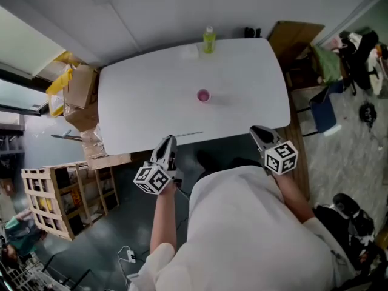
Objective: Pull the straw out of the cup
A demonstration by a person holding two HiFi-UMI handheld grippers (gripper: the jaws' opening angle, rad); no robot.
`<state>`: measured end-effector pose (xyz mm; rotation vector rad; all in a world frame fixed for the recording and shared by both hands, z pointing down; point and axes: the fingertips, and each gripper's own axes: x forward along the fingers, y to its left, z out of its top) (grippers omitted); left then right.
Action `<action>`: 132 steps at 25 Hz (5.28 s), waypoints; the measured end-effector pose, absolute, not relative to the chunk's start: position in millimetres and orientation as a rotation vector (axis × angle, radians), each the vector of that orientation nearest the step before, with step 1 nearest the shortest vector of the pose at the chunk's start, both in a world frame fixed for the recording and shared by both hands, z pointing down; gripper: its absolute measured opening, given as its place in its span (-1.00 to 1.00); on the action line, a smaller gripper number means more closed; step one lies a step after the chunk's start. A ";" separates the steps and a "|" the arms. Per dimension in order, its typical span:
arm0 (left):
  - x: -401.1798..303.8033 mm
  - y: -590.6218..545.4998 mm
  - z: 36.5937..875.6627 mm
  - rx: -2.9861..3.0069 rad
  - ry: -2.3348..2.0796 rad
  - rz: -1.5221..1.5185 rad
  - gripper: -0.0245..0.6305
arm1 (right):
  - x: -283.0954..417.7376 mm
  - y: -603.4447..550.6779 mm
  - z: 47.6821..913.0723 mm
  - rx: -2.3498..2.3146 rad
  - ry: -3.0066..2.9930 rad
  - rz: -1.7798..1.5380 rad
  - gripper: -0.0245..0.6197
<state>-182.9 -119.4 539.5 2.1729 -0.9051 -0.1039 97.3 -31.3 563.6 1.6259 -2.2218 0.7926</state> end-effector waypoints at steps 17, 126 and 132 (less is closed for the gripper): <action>-171.4 -153.4 544.0 2.179 -0.844 -0.063 -0.85 | 93.2 -46.7 579.7 1.635 -2.176 0.887 -0.77; -139.6 -91.2 563.8 2.481 -1.032 0.265 -0.92 | 68.8 -20.7 565.2 1.585 -2.287 0.720 -0.77; -128.2 -66.6 554.1 2.493 -1.040 0.250 -0.92 | 81.0 -1.8 563.3 1.591 -2.318 0.700 -0.77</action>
